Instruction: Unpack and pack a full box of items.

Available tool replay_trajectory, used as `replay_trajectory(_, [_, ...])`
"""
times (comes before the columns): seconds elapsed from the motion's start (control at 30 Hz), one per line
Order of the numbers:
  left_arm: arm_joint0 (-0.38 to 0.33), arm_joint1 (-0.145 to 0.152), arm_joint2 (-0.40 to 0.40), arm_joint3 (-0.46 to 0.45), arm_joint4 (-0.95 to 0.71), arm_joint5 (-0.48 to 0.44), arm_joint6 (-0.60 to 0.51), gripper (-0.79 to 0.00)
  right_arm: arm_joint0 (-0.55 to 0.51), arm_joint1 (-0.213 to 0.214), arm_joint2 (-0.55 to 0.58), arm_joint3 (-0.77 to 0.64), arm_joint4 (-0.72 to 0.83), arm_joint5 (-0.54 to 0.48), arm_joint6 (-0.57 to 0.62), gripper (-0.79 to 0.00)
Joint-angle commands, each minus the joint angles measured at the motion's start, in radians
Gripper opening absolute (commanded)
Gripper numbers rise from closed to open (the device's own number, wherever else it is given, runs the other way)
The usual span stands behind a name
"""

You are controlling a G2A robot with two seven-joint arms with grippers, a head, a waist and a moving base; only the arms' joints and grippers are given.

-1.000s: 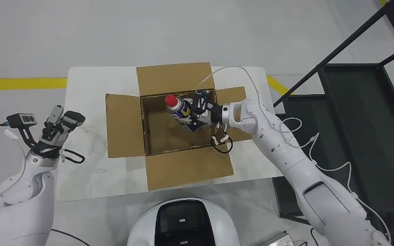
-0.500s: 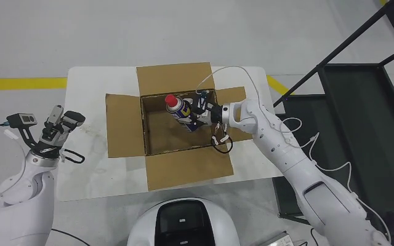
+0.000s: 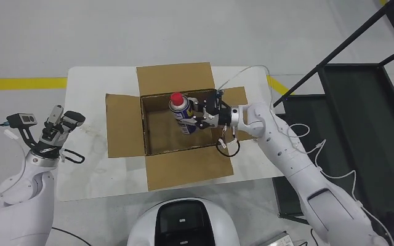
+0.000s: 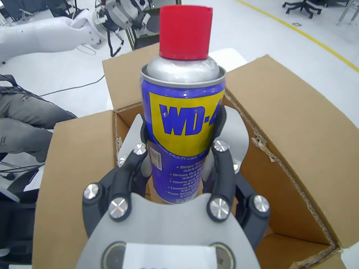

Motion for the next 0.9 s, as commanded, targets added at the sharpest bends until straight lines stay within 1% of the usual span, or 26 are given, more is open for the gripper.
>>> replay_trajectory(0.0, [0.0, 0.0, 0.0, 0.0, 0.0, 0.0, 0.0, 0.0, -0.029, 0.013, 0.033, -0.028, -0.026, 0.002, -0.067, -0.785])
replay_trajectory(0.13, [0.0, 0.0, 0.0, 0.0, 0.0, 0.0, 0.0, 0.0, -0.113, 0.044, 0.135, -0.118, -0.128, 0.012, -0.183, -0.785])
replay_trajectory(0.33, [0.0, 0.0, 0.0, 0.0, 0.0, 0.0, 0.0, 0.0, -0.286, 0.079, 0.287, -0.252, -0.251, 0.1, -0.319, -0.785])
replay_trajectory(0.47, [0.0, 0.0, 0.0, 0.0, 0.0, 0.0, 0.0, 0.0, -0.391, 0.094, 0.36, -0.309, -0.282, 0.126, -0.407, -0.785])
replay_trajectory(0.57, [0.0, 0.0, 0.0, 0.0, 0.0, 0.0, 0.0, 0.0, -0.454, 0.101, 0.398, -0.325, -0.3, 0.132, -0.491, -0.785])
replay_trajectory(0.67, [0.0, 0.0, 0.0, 0.0, 0.0, 0.0, 0.0, 0.0, -0.489, 0.105, 0.417, -0.324, -0.315, 0.144, -0.546, -0.785])
replay_trajectory(0.87, [0.0, 0.0, 0.0, 0.0, 0.0, 0.0, 0.0, 0.0, -0.489, 0.105, 0.417, -0.324, -0.315, 0.144, -0.546, -0.785])
